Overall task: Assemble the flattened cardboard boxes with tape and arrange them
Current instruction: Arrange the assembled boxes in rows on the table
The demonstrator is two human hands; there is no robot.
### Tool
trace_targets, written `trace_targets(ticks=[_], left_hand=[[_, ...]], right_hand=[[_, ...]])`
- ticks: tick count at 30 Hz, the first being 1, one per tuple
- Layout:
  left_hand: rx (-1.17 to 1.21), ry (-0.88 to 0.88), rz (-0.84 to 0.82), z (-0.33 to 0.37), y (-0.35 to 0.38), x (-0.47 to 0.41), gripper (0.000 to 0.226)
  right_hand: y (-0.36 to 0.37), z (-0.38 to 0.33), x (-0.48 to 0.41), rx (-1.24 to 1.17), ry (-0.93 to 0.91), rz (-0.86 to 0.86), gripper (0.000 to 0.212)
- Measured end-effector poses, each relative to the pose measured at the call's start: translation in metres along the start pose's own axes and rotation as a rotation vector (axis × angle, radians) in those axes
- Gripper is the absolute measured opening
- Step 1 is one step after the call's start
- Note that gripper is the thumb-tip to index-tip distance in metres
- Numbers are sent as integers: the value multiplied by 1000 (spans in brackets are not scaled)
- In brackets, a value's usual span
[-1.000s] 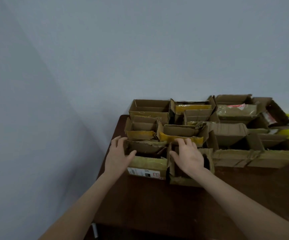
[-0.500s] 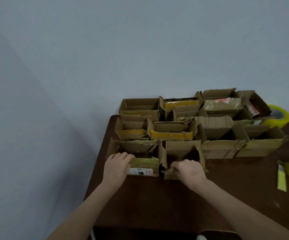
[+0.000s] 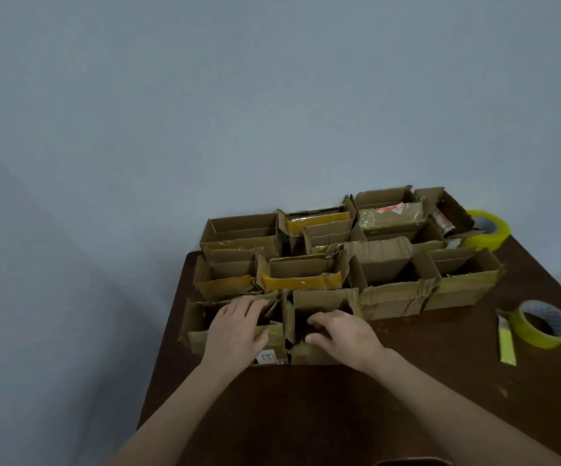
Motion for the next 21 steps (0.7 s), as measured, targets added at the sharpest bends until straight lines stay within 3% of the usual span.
trace_targets(ticks=[5,10,15,19,21], left_hand=[[50,125,10,61,-13,-41,50],[57,98,-92,117,-9,-78,58],[37,93,-179,160,-1,-95,67],[-116,22,-461,165,18,-87,77],[-215,-43,-640,160,32,-74,71]], right_hand=[[-46,39,17,28,99,248,39],[-65,85,30,130,222,228,51],[-75,128,42,170,219,207,58],[-77,160,46,275,206,158,63],[-73,170,42,329,139,111,62]])
Point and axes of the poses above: each hand's wrist, its own x-axis away from the middle knuckle, its own y-axis out of the palm, z = x × y, the point moved 7 cm from there along -x, towards the middle knuckle, and after that the axes turned 10 degrees about -z, right-handed, at the moved point
